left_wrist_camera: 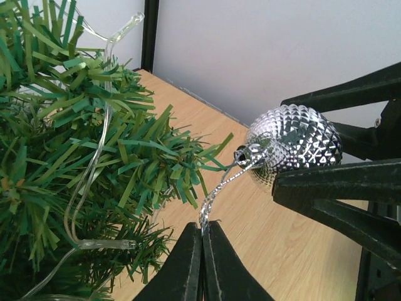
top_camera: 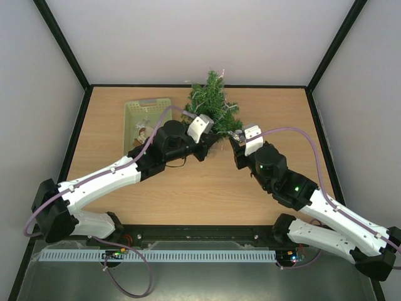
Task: Decorate the small christmas tree
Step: Hang the decoration item on the Christmas tree.
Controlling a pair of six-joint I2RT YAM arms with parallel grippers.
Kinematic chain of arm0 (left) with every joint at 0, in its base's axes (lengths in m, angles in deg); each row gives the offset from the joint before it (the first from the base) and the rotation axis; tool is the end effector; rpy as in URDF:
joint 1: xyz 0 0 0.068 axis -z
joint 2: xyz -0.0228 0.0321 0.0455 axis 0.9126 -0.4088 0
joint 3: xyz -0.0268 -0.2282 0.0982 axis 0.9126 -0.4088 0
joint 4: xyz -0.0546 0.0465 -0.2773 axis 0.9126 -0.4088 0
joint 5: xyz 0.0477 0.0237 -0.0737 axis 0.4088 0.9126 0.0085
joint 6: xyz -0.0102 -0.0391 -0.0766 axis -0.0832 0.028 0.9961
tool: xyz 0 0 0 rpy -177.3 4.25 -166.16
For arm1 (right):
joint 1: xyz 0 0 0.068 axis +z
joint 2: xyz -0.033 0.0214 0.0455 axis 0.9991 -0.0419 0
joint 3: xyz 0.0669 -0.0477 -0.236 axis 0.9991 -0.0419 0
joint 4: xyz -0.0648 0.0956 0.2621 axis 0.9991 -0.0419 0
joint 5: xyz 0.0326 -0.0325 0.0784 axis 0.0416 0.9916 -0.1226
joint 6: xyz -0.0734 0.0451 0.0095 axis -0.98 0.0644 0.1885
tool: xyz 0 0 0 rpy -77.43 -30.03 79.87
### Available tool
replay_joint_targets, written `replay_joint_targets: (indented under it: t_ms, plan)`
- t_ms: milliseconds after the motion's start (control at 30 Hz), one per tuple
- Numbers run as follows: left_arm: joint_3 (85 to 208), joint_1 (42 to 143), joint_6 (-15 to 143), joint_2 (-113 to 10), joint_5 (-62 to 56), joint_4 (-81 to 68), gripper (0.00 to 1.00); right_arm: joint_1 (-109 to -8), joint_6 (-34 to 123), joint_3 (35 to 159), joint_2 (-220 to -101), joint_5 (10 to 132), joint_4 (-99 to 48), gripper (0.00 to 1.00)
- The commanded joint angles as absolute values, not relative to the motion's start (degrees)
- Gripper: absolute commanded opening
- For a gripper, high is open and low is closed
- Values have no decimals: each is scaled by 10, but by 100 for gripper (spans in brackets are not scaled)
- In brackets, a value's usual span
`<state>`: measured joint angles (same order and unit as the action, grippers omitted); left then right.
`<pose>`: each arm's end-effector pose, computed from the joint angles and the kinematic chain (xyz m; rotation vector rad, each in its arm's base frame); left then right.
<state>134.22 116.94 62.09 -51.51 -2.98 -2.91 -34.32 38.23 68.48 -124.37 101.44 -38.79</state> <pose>0.2342 -0.3067 0.3057 0.7403 1.6693 -0.8906 0.1798 0.1920 0.3245 -0.5263 1.6918 0.3342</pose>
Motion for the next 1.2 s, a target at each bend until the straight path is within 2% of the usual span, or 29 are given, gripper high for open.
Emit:
replay_joint_targets:
  t_ms: [0,1167]
  plan:
    - [1371,1165,656,-508,-45,-66,2,-347,380,691,-1241,990,-385,34]
    - [1425,1151,720,-527,-45,-146,3,-366,360,702,-1271,962,-357,34]
